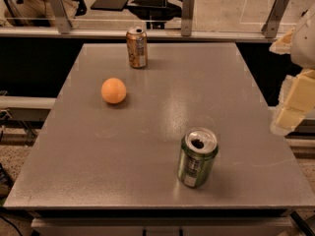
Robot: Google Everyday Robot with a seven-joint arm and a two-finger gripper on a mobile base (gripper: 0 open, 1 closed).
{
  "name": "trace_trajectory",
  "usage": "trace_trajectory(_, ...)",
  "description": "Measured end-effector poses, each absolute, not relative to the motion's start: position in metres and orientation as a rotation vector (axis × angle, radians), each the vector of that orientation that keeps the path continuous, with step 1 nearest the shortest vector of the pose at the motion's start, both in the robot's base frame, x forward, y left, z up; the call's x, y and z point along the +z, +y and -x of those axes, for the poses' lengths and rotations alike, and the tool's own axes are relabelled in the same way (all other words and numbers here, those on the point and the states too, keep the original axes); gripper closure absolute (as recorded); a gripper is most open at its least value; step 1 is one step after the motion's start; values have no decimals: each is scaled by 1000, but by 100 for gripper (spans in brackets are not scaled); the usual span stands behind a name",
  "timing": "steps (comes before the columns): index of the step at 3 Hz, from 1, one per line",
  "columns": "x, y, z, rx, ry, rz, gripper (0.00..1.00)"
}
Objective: Move orange near green can
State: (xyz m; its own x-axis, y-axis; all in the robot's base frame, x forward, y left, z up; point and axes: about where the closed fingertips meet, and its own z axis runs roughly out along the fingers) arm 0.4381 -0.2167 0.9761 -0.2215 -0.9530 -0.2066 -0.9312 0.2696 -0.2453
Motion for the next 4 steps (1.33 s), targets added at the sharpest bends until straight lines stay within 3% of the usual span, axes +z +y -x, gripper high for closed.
trace_trajectory(2,982,-209,-452,-87,2206,1730,0)
trace_trajectory(4,992,-152,-517,-28,2086,1779,0)
